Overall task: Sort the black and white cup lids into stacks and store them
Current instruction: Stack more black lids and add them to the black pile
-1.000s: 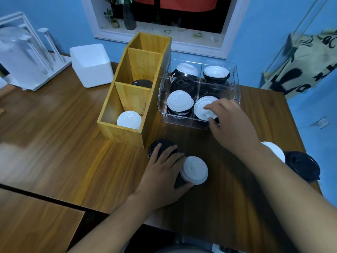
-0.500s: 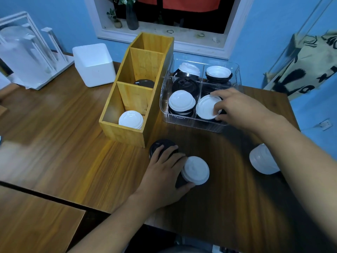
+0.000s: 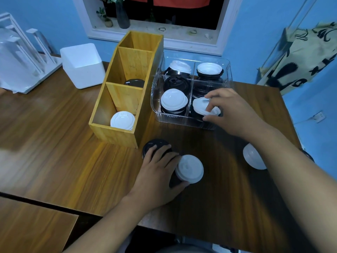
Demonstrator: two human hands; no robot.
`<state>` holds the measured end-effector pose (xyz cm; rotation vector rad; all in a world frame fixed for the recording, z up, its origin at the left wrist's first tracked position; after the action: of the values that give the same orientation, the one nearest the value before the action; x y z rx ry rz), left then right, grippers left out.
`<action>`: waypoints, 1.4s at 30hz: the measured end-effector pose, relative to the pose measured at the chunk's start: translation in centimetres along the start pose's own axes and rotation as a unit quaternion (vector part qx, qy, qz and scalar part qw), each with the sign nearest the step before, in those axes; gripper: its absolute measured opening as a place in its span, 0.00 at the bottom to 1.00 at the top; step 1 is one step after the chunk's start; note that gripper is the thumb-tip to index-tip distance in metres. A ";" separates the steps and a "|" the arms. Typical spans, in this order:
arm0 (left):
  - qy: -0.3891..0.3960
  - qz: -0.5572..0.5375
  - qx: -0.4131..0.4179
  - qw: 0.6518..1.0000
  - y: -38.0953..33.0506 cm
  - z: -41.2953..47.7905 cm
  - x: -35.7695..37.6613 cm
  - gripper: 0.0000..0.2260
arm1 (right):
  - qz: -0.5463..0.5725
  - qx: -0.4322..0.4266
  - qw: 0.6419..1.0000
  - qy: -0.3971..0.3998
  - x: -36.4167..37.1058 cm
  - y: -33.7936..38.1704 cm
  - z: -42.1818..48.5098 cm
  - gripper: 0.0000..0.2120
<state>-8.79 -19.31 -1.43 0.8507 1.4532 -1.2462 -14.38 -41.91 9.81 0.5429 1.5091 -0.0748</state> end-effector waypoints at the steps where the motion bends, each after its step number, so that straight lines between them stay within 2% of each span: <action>1: 0.000 -0.001 0.000 1.000 0.0 0.0 0.0 0.31 | 0.015 0.008 1.000 -0.006 -0.1 -0.1 -0.2 0.08; 6: 0.004 0.005 -0.002 1.000 0.0 0.0 0.0 0.31 | 0.000 0.038 0.999 -0.017 0.6 -0.4 0.5 0.11; 17: -0.010 -0.009 0.004 1.000 -0.2 0.0 -0.2 0.30 | 0.186 0.063 0.966 -0.167 -1.3 0.0 -1.9 0.10; 19: -0.010 -0.011 0.004 1.000 -0.1 0.0 -0.2 0.30 | 0.296 0.065 0.937 -0.172 -0.4 0.1 -4.4 0.08; 22: -0.009 -0.013 0.002 1.000 -0.1 0.0 -0.3 0.30 | 0.471 0.098 0.862 -0.157 3.7 -0.1 -8.8 0.11; 25: -0.012 -0.012 0.001 1.000 -0.1 0.0 -0.1 0.30 | 0.534 0.168 0.814 -0.156 7.8 -1.3 -11.8 0.10; 27: -0.015 -0.016 0.003 1.000 0.0 0.1 -0.1 0.30 | 0.538 0.226 0.802 -0.126 9.9 -2.5 -12.5 0.10; 28: -0.015 -0.016 0.003 1.000 -0.1 0.1 -0.1 0.30 | 0.515 0.251 0.812 -0.107 10.5 -3.1 -12.7 0.10; 30: -0.015 -0.018 0.003 1.000 -0.1 0.1 -0.1 0.31 | 0.431 0.279 0.854 -0.081 10.8 -3.9 -12.5 0.09; 32: -0.012 -0.021 0.002 1.000 0.0 0.1 -0.1 0.31 | 0.313 0.269 0.908 -0.073 10.2 -3.8 -12.2 0.08; 34: -0.008 -0.023 0.001 1.000 0.0 0.1 -0.1 0.31 | 0.207 0.249 0.944 -0.059 9.5 -3.3 -12.1 0.09; 38: -0.015 -0.032 0.006 0.999 0.0 0.1 -0.1 0.31 | 0.114 0.211 0.970 -0.039 9.3 -2.8 -11.9 0.17; 42: -0.023 -0.039 0.009 0.999 -0.1 0.1 -0.2 0.31 | 0.027 0.198 0.980 0.024 10.1 -1.9 -10.3 0.29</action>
<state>-8.78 -19.38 -1.19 0.7792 1.4527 -1.3289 -23.78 -36.82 -0.03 0.9087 1.5322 -0.3279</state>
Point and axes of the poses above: each hand's wrist, its own z-axis towards the middle knuckle, its own x-axis out of the palm, y = z × x, the point moved 6 cm from there along z, towards the middle knuckle, and after that the axes turned 10 degrees about y, right-handed, at the moved point
